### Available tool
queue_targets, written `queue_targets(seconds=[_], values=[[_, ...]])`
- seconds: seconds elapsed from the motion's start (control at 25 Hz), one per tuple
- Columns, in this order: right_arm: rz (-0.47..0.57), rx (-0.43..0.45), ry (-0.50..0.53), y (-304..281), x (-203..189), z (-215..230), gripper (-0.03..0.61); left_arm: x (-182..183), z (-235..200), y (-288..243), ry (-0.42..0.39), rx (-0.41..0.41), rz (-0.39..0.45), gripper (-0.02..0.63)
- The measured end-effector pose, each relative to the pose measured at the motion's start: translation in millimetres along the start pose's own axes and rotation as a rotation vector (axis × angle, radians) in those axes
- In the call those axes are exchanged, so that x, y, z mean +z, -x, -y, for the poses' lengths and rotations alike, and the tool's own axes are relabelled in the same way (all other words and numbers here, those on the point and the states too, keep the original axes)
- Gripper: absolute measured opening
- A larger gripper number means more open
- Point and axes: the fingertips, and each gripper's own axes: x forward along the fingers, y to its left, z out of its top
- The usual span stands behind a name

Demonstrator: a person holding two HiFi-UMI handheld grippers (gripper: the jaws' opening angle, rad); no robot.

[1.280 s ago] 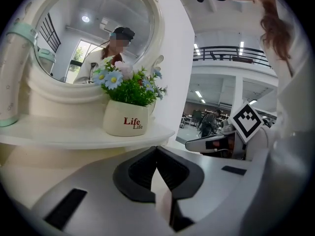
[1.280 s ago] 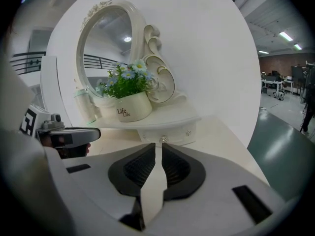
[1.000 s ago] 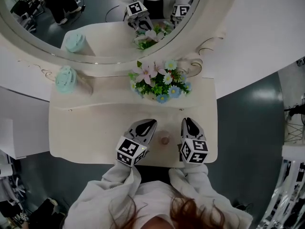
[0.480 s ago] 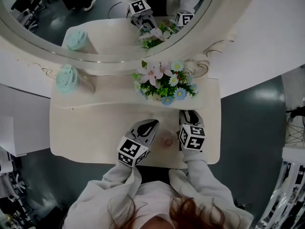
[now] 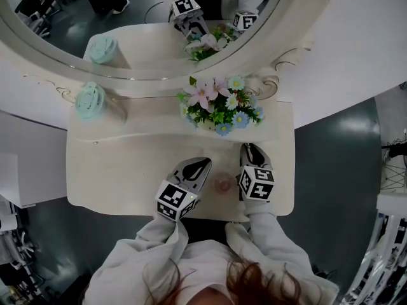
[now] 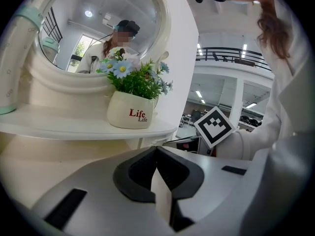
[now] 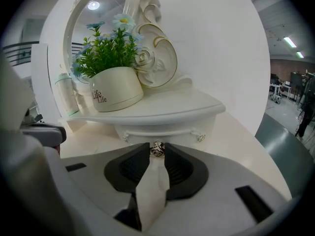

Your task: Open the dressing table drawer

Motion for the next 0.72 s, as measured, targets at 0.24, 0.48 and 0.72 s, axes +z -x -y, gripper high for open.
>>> queue_targets(seconds=[0.24,0.48,0.72], values=[[-0.005,0.004,-0.002,10.2,-9.5,-3.8,0.109,1.0,6.6,3.6,-0.01,-0.008,0.009,0.017],[-0.008,0.005,0.001,17.2,-15.4,-5.5,0.109,-0.2,12.1,8.9,-0.018,-0.01,0.019,0.017],[-0.009,0.001,0.005,21.7,-18.6,-6.3,0.109,-0.3,15.2,15.1,-0.02,-0.005,0.03,0.017]])
